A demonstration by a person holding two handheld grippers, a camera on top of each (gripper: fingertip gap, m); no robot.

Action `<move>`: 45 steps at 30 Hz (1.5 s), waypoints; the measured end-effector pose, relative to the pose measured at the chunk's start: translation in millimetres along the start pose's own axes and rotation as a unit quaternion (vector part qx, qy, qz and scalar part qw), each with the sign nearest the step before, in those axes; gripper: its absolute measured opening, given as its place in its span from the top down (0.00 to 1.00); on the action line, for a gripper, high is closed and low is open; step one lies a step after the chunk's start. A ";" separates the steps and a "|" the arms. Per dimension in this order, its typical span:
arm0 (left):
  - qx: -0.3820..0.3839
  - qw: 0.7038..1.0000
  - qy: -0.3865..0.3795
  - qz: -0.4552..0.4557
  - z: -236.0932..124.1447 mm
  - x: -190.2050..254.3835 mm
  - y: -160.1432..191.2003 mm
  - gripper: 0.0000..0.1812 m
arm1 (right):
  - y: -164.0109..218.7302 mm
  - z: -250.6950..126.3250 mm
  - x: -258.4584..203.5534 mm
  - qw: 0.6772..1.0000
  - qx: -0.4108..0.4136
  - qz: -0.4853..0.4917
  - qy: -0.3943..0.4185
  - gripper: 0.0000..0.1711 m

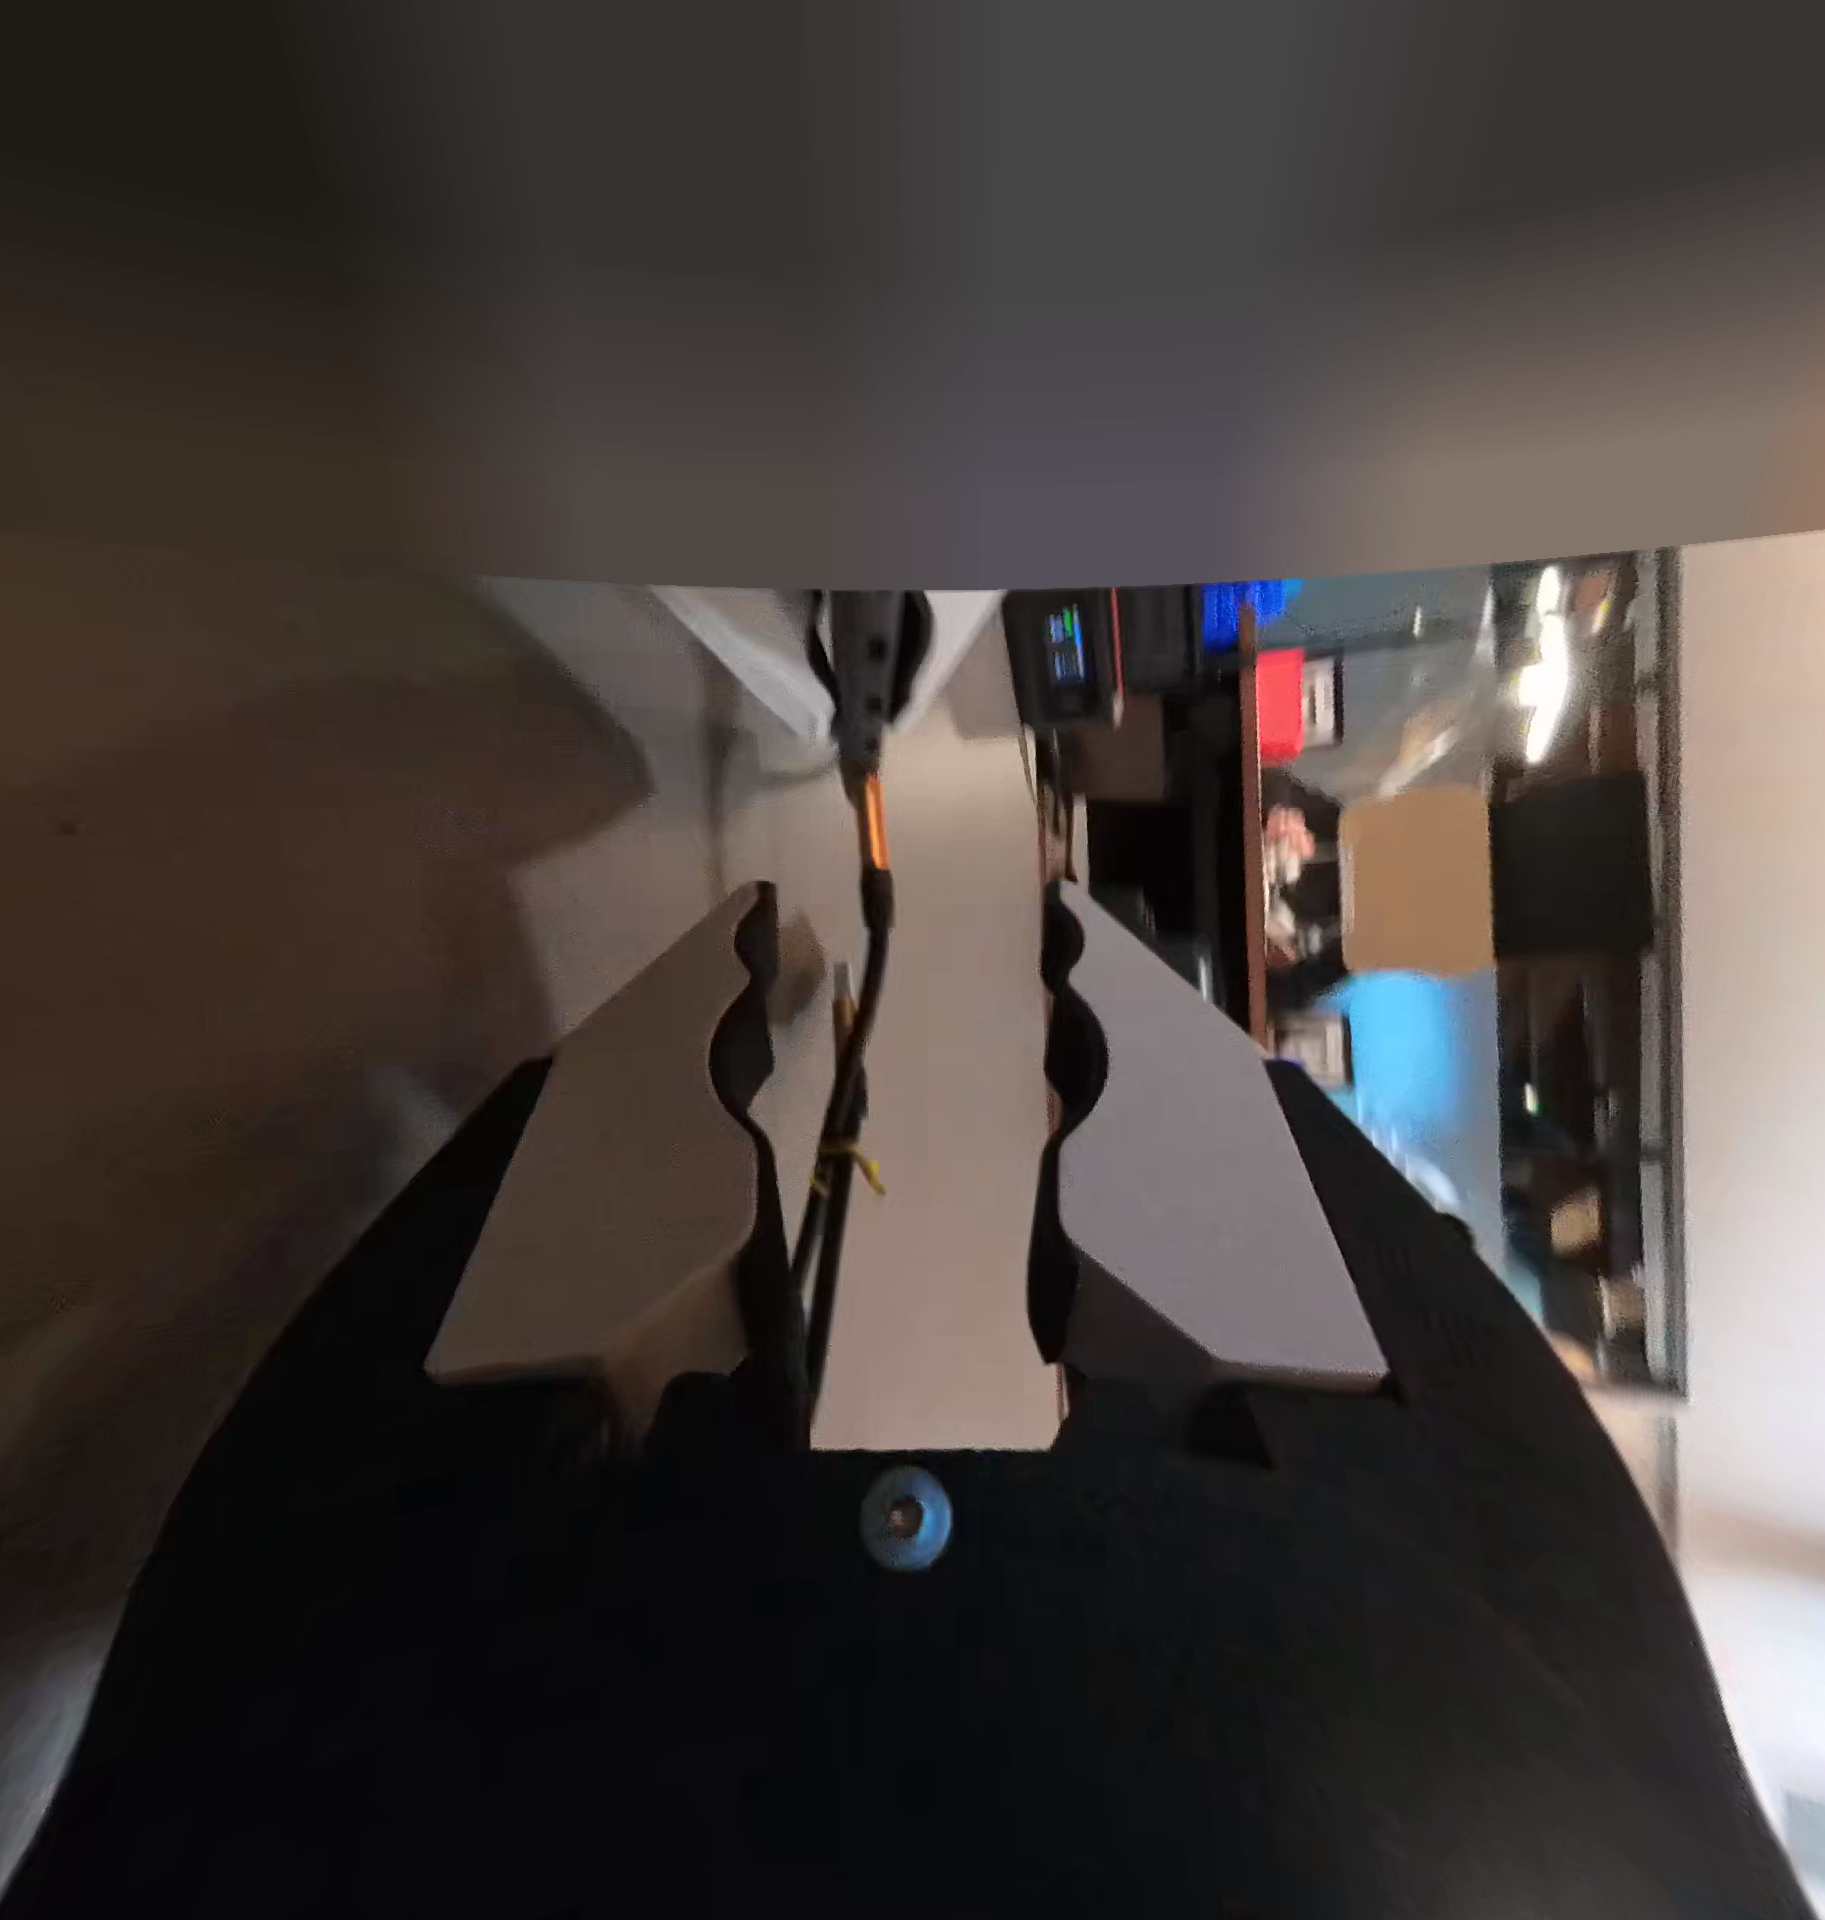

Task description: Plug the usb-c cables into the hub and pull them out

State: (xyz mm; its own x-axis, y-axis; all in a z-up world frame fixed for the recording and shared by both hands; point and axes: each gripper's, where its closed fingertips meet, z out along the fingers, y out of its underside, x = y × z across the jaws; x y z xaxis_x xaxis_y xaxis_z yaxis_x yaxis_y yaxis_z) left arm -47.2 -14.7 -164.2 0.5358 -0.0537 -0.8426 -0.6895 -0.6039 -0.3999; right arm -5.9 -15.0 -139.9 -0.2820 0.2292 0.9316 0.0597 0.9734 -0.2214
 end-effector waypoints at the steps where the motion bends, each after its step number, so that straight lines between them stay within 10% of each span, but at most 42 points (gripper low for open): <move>1: -0.001 1.000 0.004 -0.004 0.3 0.6 1.5 0.95 | -1.6 7.6 -3.0 1.000 0.019 -0.002 -0.002 0.75; 12: 0.048 0.999 0.020 -0.016 -3.1 2.3 -8.0 0.94 | 20.7 38.7 -8.7 0.999 0.035 0.010 0.002 0.96; 17: 0.067 0.996 0.052 -0.029 1.0 11.2 -14.6 0.82 | 17.5 32.4 -13.9 0.997 0.066 0.033 -0.028 0.96; 21: 0.047 0.998 0.052 0.007 5.8 16.6 -9.4 0.95 | 15.2 30.3 -19.2 0.997 0.070 0.016 -0.034 0.96; 45: 0.016 0.999 0.013 -0.041 1.8 2.1 -12.4 0.95 | 15.2 34.8 -8.3 0.998 0.040 0.050 0.003 0.96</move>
State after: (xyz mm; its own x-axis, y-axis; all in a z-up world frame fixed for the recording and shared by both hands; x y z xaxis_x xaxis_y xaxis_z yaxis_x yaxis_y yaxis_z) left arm -38.4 -5.9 -161.6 0.6027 -0.0263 -0.7976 -0.6580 -0.5818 -0.4780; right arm -36.0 -2.4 -161.1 -0.2729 0.3254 0.9053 0.0107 0.9420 -0.3354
